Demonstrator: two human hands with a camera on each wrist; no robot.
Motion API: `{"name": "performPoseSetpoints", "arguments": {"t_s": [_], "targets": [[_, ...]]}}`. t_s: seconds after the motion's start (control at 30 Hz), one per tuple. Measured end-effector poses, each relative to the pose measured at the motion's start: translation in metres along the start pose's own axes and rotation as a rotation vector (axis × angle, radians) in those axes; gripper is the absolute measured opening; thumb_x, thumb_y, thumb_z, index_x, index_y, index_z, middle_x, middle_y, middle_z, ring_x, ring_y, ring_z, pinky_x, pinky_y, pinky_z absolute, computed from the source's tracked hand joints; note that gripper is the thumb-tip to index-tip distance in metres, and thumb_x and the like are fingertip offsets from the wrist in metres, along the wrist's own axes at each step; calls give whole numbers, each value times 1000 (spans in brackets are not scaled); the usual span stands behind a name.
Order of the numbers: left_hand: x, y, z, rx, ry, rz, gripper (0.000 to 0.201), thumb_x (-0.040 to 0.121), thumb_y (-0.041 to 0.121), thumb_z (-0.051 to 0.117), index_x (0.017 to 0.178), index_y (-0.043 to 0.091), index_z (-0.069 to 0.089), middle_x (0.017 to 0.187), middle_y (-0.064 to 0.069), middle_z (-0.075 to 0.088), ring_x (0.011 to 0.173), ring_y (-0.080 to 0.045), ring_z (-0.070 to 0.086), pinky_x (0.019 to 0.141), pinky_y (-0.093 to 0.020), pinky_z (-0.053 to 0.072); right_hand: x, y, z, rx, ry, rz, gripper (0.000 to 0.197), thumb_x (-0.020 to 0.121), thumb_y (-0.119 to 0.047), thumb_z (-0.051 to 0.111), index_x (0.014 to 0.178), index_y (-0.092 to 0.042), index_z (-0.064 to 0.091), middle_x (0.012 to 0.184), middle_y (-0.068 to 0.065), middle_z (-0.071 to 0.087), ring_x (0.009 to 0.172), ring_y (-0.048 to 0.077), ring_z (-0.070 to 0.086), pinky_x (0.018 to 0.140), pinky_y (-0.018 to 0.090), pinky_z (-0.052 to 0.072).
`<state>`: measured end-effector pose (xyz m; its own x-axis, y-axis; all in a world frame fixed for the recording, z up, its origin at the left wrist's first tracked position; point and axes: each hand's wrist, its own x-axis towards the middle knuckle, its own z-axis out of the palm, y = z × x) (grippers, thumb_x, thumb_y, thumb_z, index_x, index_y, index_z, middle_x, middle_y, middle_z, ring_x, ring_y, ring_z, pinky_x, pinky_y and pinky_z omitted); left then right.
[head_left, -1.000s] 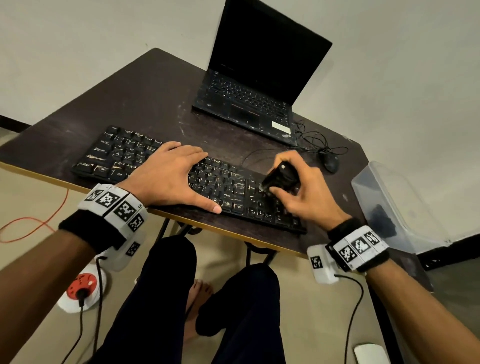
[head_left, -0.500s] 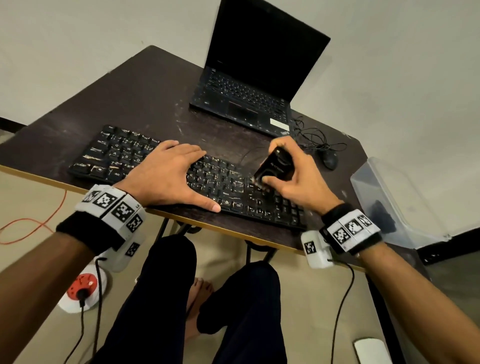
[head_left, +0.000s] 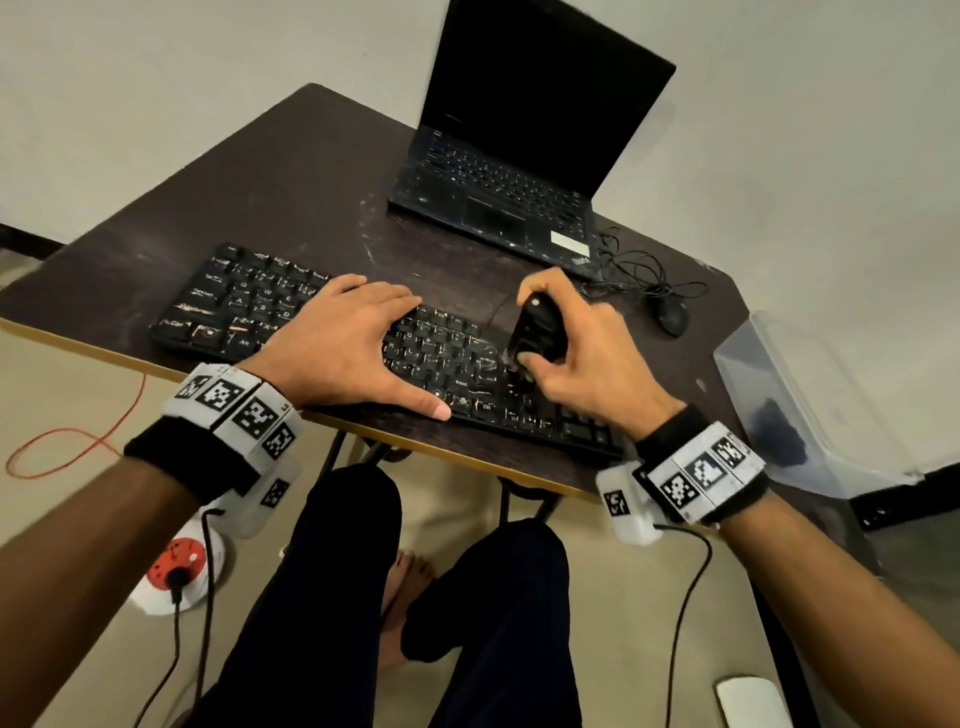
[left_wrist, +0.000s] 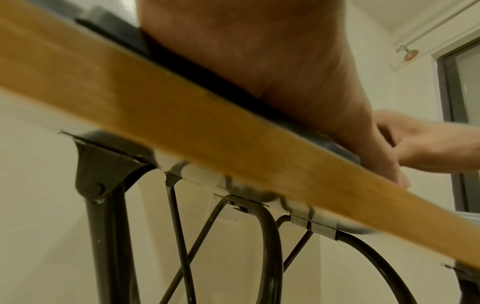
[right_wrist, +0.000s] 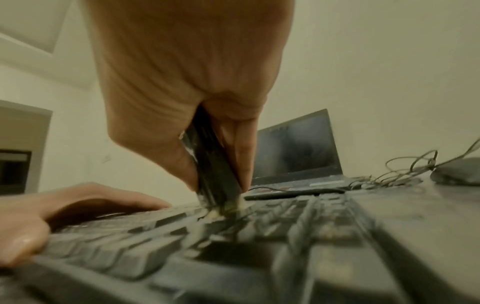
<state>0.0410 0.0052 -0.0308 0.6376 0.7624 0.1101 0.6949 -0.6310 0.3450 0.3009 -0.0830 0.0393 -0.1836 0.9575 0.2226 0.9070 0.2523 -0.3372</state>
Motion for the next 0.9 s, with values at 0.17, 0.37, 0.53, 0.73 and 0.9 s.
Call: {"name": "performPoseSetpoints", "arguments": {"t_s": [0.17,0.37,0.53,0.73,0.9], "targets": [[-1,0,-1,5,-3,0,151,42,114,41,160,19,37,166,3,36,154,-11,27,130,-34,6,-2,-18,8,-4,-34,67,55,79,-8,77,122,-27,47,67,-2,64,54,12,61,57,27,46],[-1,3,-1,14,2,18,150,43,113,41,159,17,39,165,2,37,153,-12,29,129,-34,6,10,-21,14,-12,84,263,53,78,-11,74,119,-29,45,72,-3,66,65,21,66,62,35,50],[-1,1,-3,10,3,3,151,43,114,40,159,18,38,166,2,37,153,-12,29,130,-35,7,21,-34,17,-35,126,347,51,77,-13,70,120,-25,45,80,2,68,76,28,66,72,44,56],[-1,1,0,21,6,10,151,43,114,41,159,17,39,165,3,38,153,-11,29,130,-34,7,16,-45,15,-85,14,350,53,77,-16,71,122,-26,45,88,3,69,85,32,67,77,45,57],[-1,2,-1,16,1,-3,150,44,113,43,159,18,38,166,2,37,153,-12,28,130,-34,6,35,-37,15,-40,112,436,52,81,-14,71,127,-21,48,87,1,66,85,28,66,68,34,42]]}}
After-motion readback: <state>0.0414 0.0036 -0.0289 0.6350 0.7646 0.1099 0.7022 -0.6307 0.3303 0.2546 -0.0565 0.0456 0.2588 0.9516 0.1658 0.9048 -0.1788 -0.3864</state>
